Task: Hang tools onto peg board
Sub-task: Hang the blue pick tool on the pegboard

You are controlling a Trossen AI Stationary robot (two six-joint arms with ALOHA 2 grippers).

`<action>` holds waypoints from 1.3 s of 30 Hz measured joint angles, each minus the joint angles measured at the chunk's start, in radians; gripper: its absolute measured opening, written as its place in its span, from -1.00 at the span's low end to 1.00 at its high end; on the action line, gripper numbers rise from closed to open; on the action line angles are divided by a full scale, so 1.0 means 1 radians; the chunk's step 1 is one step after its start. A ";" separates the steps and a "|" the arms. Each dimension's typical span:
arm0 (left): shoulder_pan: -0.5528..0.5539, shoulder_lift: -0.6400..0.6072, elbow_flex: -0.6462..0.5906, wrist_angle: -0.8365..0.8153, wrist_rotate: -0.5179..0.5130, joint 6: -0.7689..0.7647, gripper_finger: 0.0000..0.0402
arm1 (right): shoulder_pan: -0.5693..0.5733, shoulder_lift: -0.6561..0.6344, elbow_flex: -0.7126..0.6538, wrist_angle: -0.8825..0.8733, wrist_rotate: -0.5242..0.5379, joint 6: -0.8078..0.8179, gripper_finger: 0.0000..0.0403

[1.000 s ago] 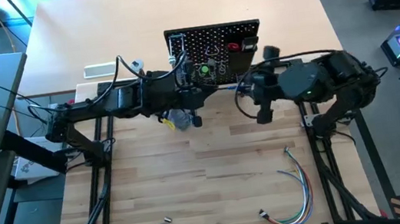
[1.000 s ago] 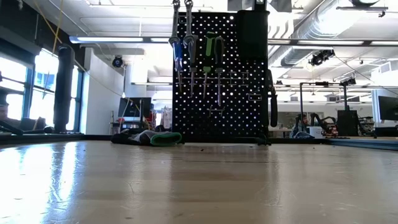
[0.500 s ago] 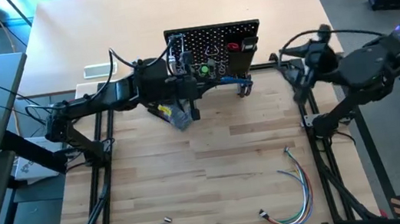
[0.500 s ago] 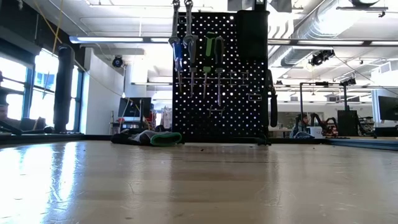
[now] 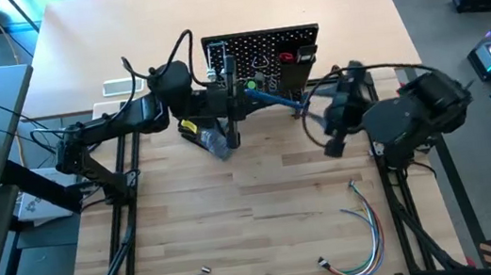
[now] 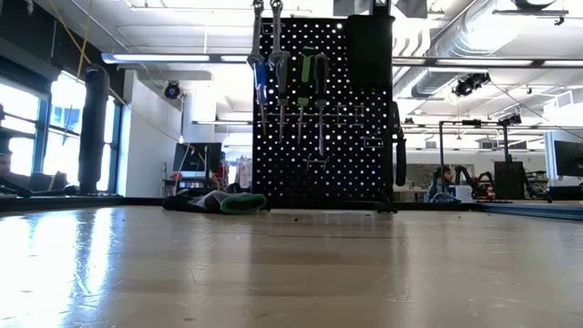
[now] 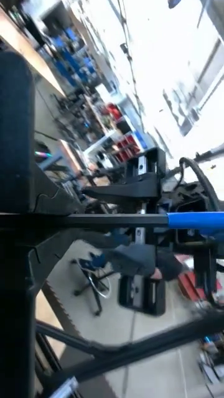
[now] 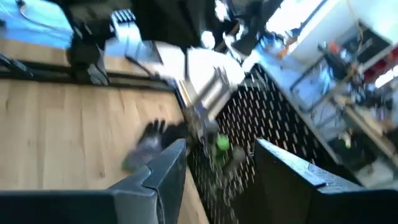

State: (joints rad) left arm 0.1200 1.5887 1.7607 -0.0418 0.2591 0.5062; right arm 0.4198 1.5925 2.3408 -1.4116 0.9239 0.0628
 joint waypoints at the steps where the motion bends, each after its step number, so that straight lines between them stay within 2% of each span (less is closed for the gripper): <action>1: 0.000 0.000 0.000 0.004 0.009 -0.005 -1.00 | 0.000 0.009 -0.001 0.046 -0.002 -0.040 -0.10; 7: -0.008 0.002 0.000 0.016 0.054 -0.009 -1.00 | 0.000 0.039 0.001 0.323 -0.078 -0.276 -0.10; 13: -0.023 0.002 0.000 0.075 0.056 -0.007 -1.00 | -0.001 0.062 0.000 0.492 -0.155 -0.433 -0.10; 21: -0.022 0.001 0.000 0.187 0.096 -0.035 -1.00 | -0.001 0.069 0.000 0.567 -0.150 -0.514 -0.10; 26: -0.015 0.007 0.000 0.257 0.195 -0.084 -1.00 | -0.001 0.069 0.000 0.643 -0.197 -0.573 -0.10; 32: -0.015 -0.001 0.001 0.395 0.263 -0.159 -1.00 | -0.008 0.069 0.000 0.640 -0.202 -0.584 -0.10; 39: -0.020 -0.001 0.002 0.435 0.348 -0.174 -1.00 | -0.050 0.071 0.000 0.638 -0.320 -0.547 -0.10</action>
State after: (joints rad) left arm 0.1001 1.5875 1.7622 0.3935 0.6066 0.3326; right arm 0.3700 1.6633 2.3409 -0.7734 0.6040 -0.4847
